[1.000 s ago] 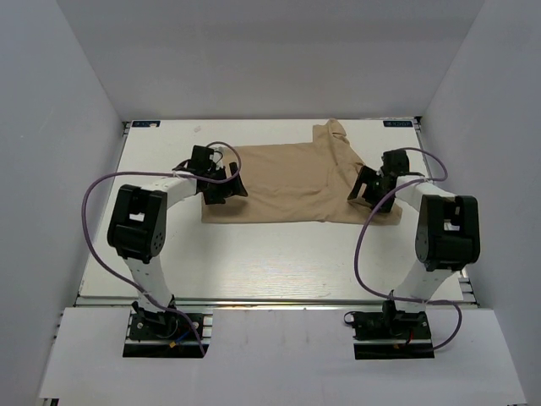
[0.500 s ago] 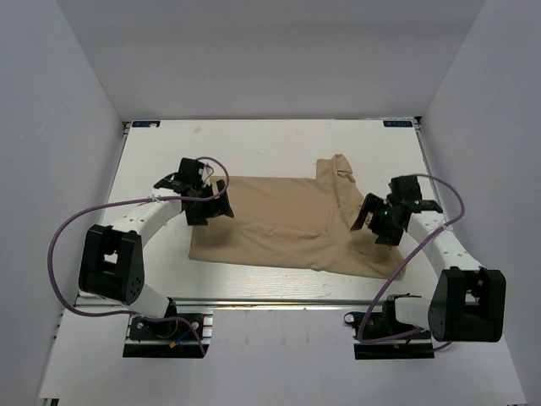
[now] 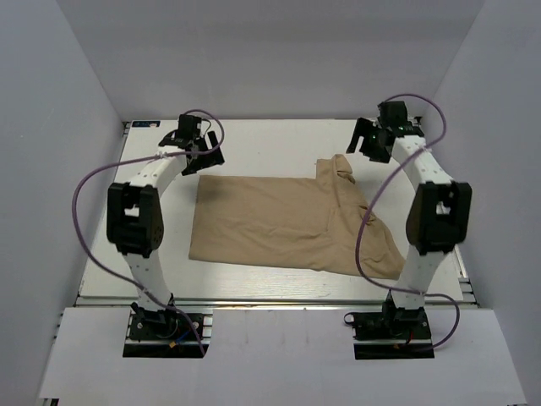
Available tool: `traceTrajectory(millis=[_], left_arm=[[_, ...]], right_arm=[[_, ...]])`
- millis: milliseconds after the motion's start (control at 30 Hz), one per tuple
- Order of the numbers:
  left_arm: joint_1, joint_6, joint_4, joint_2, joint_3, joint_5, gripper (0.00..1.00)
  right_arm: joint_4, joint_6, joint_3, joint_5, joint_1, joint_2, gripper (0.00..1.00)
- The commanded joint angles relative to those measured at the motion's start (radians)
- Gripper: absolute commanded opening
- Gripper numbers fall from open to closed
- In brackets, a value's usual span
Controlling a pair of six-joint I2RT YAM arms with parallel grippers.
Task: Fold and stack the t-shirts
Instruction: Grap the side of the flattened tshirt furthest away from the robot with both arms
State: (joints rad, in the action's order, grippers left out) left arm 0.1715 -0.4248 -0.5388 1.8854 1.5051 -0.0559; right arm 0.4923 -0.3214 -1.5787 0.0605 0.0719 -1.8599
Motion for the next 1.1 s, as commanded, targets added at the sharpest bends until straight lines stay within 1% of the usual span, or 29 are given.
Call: traceTrajectory(millis=[0, 33, 67, 100, 200, 267, 333, 367, 400, 533, 567, 600, 633, 667, 700, 733, 767, 800, 900, 1000, 1033, 1067], left_arm=[[-0.021, 0.04, -0.049, 0.078, 0.114, -0.07, 1.0], [-0.021, 0.066, -0.049, 0.122, 0.131, -0.07, 1.0], [-0.03, 0.066, -0.04, 0.141, 0.142, -0.07, 1.0], [-0.03, 0.075, -0.029, 0.161, 0.17, -0.082, 1.0], [-0.03, 0.086, -0.038, 0.237, 0.219, -0.073, 1.0], [-0.03, 0.097, -0.038, 0.267, 0.23, -0.064, 0.98], [-0.03, 0.097, -0.038, 0.311, 0.245, -0.064, 0.98], [-0.03, 0.097, -0.038, 0.323, 0.245, -0.064, 0.94], [-0.03, 0.097, -0.038, 0.345, 0.245, -0.064, 0.93], [-0.03, 0.097, -0.049, 0.368, 0.245, -0.111, 0.78], [-0.03, 0.097, -0.049, 0.368, 0.245, -0.111, 0.69], [-0.03, 0.107, -0.049, 0.368, 0.245, -0.099, 0.64], [-0.03, 0.107, -0.049, 0.368, 0.23, -0.088, 0.58], [-0.03, 0.118, -0.033, 0.368, 0.206, -0.069, 0.51], [-0.03, 0.132, -0.009, 0.368, 0.192, -0.05, 0.31], [-0.03, 0.132, 0.0, 0.359, 0.179, -0.05, 0.14], [-0.021, 0.132, 0.0, 0.359, 0.17, -0.041, 0.0], [-0.021, 0.153, 0.014, 0.348, 0.159, -0.019, 0.0], [-0.012, 0.162, 0.054, 0.324, 0.13, -0.019, 0.0], [-0.012, 0.162, 0.112, 0.278, 0.087, -0.019, 0.0], [-0.012, 0.162, 0.126, 0.268, 0.077, -0.019, 0.0], [-0.023, 0.162, 0.137, 0.255, 0.076, -0.019, 0.0]], right_arm=[[0.086, 0.1, -0.163, -0.056, 0.019, -0.142, 0.83], [0.095, 0.114, -0.182, -0.056, 0.023, -0.162, 0.78], [0.097, 0.133, -0.24, -0.056, 0.028, -0.183, 0.76], [0.11, 0.163, -0.256, -0.057, 0.031, -0.233, 0.74], [0.095, 0.203, -0.293, -0.056, 0.043, -0.286, 0.72], [0.11, 0.205, -0.316, -0.097, 0.051, -0.317, 0.7], [0.109, 0.205, -0.325, -0.087, 0.052, -0.349, 0.7], [0.104, 0.203, -0.326, -0.08, 0.054, -0.357, 0.69], [0.103, 0.205, -0.337, -0.074, 0.052, -0.383, 0.69], [0.075, 0.199, -0.368, -0.071, 0.055, -0.436, 0.66], [0.086, 0.197, -0.382, -0.07, 0.058, -0.449, 0.61], [0.088, 0.194, -0.404, -0.071, 0.055, -0.467, 0.6], [0.086, 0.196, -0.415, -0.071, 0.055, -0.479, 0.57], [0.078, 0.194, -0.414, -0.071, 0.054, -0.484, 0.51], [0.062, 0.194, -0.412, -0.071, 0.055, -0.487, 0.38], [0.058, 0.188, -0.415, -0.076, 0.054, -0.496, 0.2], [0.058, 0.185, -0.418, -0.08, 0.052, -0.496, 0.07], [0.049, 0.185, -0.42, -0.09, 0.051, -0.499, 0.0], [0.029, 0.202, -0.438, -0.1, 0.051, -0.499, 0.0], [-0.009, 0.307, -0.46, -0.071, 0.054, -0.457, 0.0], [-0.061, 0.356, -0.455, -0.071, 0.054, -0.446, 0.0], [-0.076, 0.379, -0.449, -0.071, 0.052, -0.421, 0.0]])
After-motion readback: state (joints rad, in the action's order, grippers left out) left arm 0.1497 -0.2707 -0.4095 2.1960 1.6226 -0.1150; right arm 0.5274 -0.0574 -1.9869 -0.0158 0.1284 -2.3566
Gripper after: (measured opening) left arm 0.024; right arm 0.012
